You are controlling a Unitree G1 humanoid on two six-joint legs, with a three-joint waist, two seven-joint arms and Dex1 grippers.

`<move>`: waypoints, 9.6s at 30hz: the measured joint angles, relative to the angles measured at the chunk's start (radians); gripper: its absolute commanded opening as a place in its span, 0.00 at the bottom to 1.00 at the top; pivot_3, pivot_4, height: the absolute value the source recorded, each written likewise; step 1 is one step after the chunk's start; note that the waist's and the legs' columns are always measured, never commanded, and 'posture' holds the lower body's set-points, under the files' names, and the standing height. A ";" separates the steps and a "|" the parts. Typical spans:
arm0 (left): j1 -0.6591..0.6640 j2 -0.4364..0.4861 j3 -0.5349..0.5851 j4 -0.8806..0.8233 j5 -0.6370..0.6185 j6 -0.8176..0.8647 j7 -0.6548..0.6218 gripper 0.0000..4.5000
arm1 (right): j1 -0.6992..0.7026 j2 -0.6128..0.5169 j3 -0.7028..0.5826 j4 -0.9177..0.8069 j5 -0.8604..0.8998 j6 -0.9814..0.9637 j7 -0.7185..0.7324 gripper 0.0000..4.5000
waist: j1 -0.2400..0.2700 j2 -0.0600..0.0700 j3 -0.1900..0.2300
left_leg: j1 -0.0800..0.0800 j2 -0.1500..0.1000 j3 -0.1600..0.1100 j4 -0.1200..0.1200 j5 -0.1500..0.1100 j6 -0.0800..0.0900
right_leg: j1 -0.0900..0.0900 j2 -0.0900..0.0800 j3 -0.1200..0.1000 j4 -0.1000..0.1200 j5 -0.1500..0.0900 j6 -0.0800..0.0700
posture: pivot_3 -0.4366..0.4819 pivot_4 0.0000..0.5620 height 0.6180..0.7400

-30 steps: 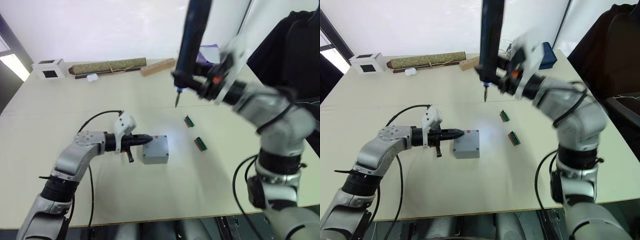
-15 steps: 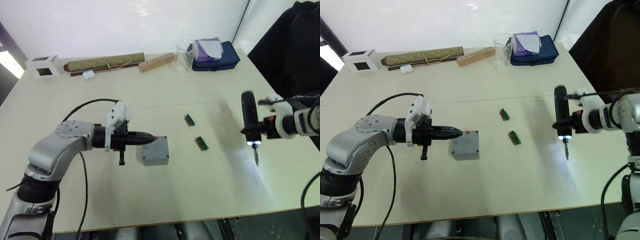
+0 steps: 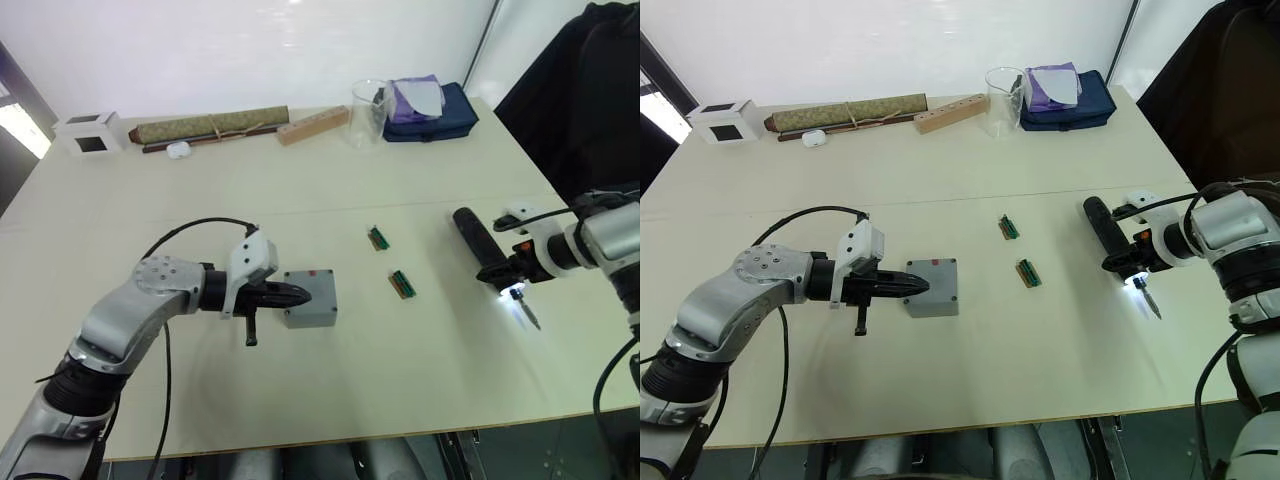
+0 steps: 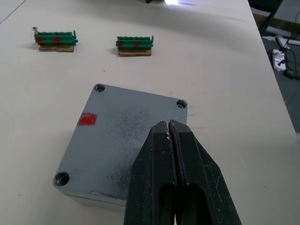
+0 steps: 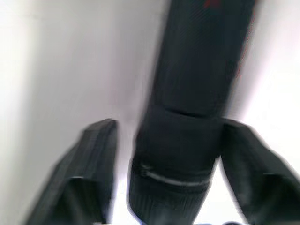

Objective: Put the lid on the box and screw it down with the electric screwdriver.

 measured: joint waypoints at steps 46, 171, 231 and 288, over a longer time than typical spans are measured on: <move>-0.113 -0.148 -0.053 0.412 0.229 -0.197 0.022 0.00 | 0.516 0.404 -0.138 -1.048 0.247 -0.074 -0.229 1.00 | 0.027 -0.008 -0.002 | 0.003 0.000 -0.004 0.014 0.001 -0.001 | 0.007 0.001 -0.002 0.011 0.002 0.002 | 0.48 0.27 1.00; 0.013 -0.040 0.112 -0.021 0.007 0.086 0.194 0.00 | 0.097 0.648 -0.373 0.151 -0.127 -0.785 -0.374 0.24 | -0.003 -0.009 -0.001 | 0.004 0.000 -0.003 0.012 0.001 -0.002 | 0.006 0.000 -0.001 0.014 0.003 0.001 | 0.48 0.27 1.00; 0.147 0.026 0.267 0.016 -0.177 0.135 0.135 0.00 | 0.429 0.632 -0.221 -0.739 0.046 -0.485 -0.282 0.02 | -0.001 -0.009 -0.002 | 0.004 0.000 -0.004 0.013 0.001 -0.002 | 0.005 0.000 -0.002 0.014 0.003 0.001 | 0.48 0.27 1.00; 0.101 -0.023 0.254 0.018 -0.177 0.132 0.163 0.00 | 0.405 0.583 -0.355 -0.745 0.118 -0.384 -0.282 0.99 | 0.003 -0.009 -0.002 | 0.003 0.000 -0.004 0.013 0.001 -0.002 | 0.005 0.000 -0.002 0.014 0.003 0.001 | 0.48 0.27 1.00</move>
